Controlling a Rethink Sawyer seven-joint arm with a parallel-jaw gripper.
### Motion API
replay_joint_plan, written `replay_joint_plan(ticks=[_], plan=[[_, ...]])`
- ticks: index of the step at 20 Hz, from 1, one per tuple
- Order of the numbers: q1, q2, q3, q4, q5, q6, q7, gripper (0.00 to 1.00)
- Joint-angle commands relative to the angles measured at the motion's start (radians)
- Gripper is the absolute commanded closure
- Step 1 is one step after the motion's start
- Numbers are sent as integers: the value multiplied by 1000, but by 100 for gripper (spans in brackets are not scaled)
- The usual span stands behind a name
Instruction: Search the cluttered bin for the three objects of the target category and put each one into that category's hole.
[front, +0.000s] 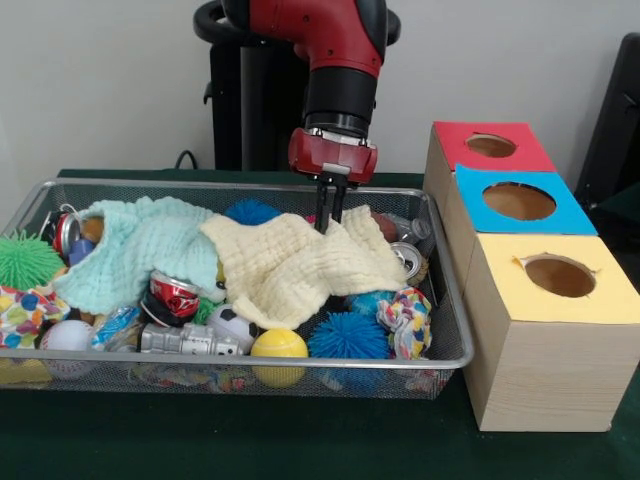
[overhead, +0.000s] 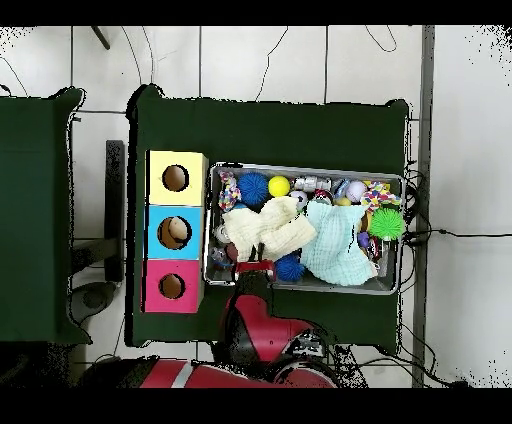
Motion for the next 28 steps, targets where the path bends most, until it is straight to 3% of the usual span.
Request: replay_joint_plan(ticks=[1, 6, 10, 16, 23, 28], plan=[[-32, -86, 46, -68, -10, 91, 171, 100], [-41, -190, 60, -1, -65, 104, 195, 100], [-46, -337, 66, 82, -125, 187, 203, 100], [29, -471, 19, 152, -58, 291, 173, 100], [88, -654, -2, 228, -43, 427, 186, 100], [172, -741, -49, 238, 14, 554, 162, 100]])
